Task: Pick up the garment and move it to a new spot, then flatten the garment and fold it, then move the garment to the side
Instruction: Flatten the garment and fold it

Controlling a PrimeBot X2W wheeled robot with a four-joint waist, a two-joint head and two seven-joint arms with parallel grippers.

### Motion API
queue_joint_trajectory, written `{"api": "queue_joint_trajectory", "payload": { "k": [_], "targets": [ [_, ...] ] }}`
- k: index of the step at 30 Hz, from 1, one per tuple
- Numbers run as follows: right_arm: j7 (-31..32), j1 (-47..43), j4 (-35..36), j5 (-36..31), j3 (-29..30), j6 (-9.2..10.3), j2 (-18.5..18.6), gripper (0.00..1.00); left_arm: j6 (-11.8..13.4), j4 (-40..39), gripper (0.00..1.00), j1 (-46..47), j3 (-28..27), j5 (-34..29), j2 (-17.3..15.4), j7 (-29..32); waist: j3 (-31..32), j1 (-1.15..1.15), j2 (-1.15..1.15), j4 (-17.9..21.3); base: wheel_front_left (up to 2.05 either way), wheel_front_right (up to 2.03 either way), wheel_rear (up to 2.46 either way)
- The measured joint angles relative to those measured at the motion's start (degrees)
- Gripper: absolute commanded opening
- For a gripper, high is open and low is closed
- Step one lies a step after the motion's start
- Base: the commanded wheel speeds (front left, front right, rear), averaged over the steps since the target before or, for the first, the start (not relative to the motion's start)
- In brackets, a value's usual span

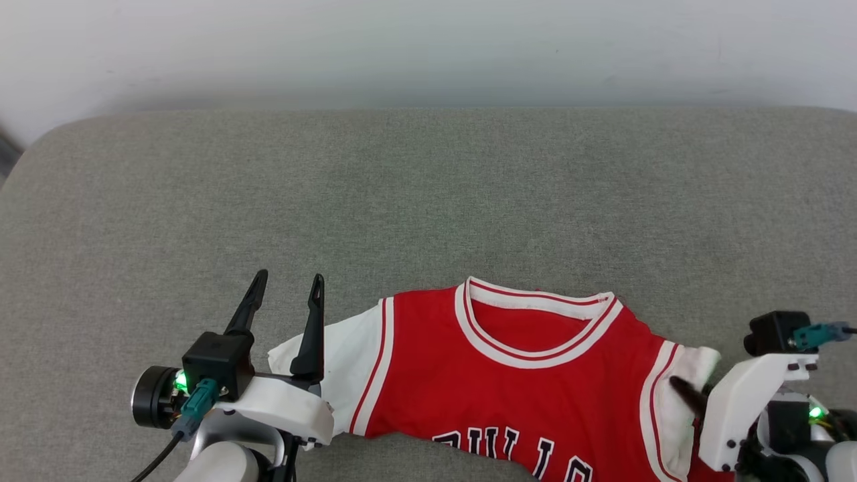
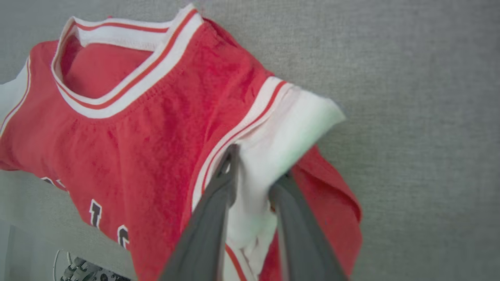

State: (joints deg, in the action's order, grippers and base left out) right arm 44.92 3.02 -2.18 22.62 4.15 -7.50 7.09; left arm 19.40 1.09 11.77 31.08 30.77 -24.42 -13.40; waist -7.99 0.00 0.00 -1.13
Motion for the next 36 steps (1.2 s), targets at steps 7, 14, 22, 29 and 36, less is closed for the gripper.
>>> {"api": "queue_joint_trajectory", "payload": {
  "k": [7, 14, 22, 29, 36],
  "targets": [
    [-0.5, 3.3, 3.1, -1.2, 2.8, 0.0, 3.4, 0.0, 0.2, 0.3, 1.0, 0.2, -0.1, -0.1, 0.2, -0.4, 0.0, 0.0, 0.0, 0.6, 0.0, 0.0, 0.0],
    [-2.7, 8.7, 1.3, -4.0, 9.0, 0.0, 6.1, 0.0, -0.2, 0.3, 1.0, 1.0, 0.0, -0.3, 0.2, -0.5, -0.9, 0.0, 0.0, 0.7, 0.0, 0.0, 0.0],
    [-15.5, 10.0, -17.8, -5.1, 11.7, -0.01, 4.4, 1.0, -0.6, 1.5, 1.0, 1.9, 0.3, -0.3, 0.5, -0.6, -2.9, 0.0, 0.0, -0.3, 0.0, 0.0, 0.0],
    [-31.7, 9.7, -20.2, -7.2, 12.3, 0.0, 4.4, 1.0, -0.5, 3.1, 1.0, 0.6, 0.1, 0.9, 0.6, -0.7, -0.5, 0.0, 0.0, 0.4, 0.0, 0.0, 0.0],
    [-42.1, 5.2, -12.4, -11.2, 10.1, 0.0, 4.1, 1.0, -0.2, 4.4, 1.0, -1.4, -0.1, 2.0, 0.7, -0.7, 3.3, 0.0, 0.0, 1.7, 0.0, 0.0, 0.0]
  ]
}}
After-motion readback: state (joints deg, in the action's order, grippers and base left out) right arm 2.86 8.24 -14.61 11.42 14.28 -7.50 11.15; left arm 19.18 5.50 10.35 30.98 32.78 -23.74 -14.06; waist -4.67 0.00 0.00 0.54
